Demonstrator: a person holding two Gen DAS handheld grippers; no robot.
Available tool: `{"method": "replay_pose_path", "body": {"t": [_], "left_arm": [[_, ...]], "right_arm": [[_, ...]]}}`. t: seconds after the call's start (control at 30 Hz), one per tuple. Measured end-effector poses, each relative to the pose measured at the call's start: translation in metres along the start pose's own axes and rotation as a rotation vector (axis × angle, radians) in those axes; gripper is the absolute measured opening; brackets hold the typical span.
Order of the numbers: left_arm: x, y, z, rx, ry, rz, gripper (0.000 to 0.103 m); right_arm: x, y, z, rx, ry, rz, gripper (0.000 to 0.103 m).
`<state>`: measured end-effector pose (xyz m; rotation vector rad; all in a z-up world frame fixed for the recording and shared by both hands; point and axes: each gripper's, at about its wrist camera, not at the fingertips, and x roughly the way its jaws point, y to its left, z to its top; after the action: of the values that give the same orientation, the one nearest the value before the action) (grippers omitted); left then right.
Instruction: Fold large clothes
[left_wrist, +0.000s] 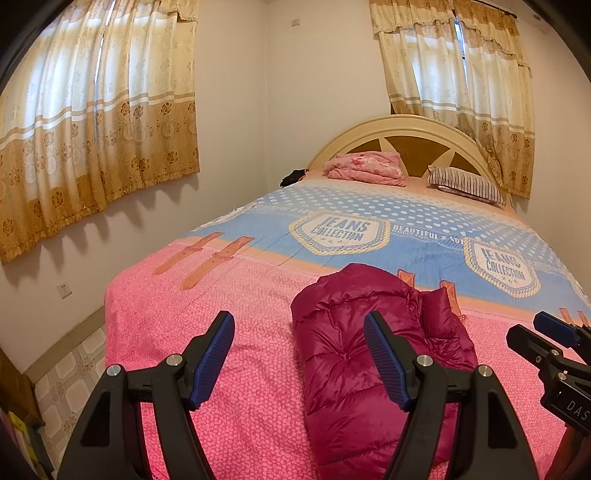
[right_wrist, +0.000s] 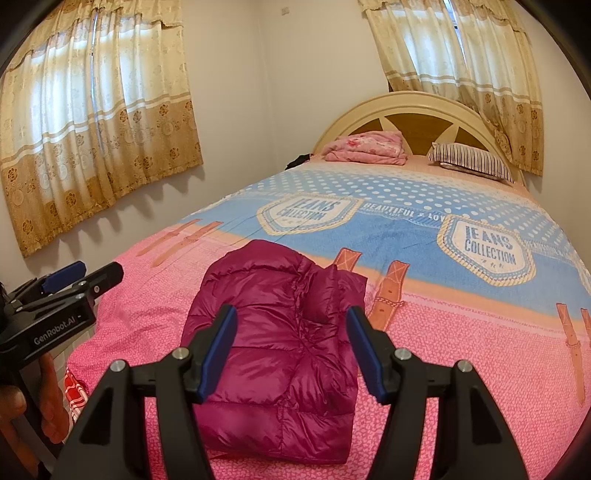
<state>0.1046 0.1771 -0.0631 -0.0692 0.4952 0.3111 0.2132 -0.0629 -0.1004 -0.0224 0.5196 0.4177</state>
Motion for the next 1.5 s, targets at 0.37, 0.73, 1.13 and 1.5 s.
{"method": "replay_pose_path", "body": {"t": [0.37,0.73,1.13,1.5], "left_arm": [[0.0,-0.0004,-0.0002,0.001,0.0,0.001,0.073],[0.0042,-0.0016,-0.003,0.005,0.007,0.0,0.073],[0.007,-0.003,-0.0029,0.005,0.015,-0.002,0.073],[0.0066,-0.0075,-0.0027,0.032,0.013,-0.017,0.077]], "right_arm": [[0.001,-0.0011,-0.0015,0.007,0.006,0.006,0.065],[0.0031,-0.0009,-0.0038,0.009,0.013,0.01,0.065],[0.0033,-0.0026,-0.0047,0.016,0.015,0.012,0.065],[0.0028,-0.0033,-0.0045,0.016,0.011,0.012,0.065]]}}
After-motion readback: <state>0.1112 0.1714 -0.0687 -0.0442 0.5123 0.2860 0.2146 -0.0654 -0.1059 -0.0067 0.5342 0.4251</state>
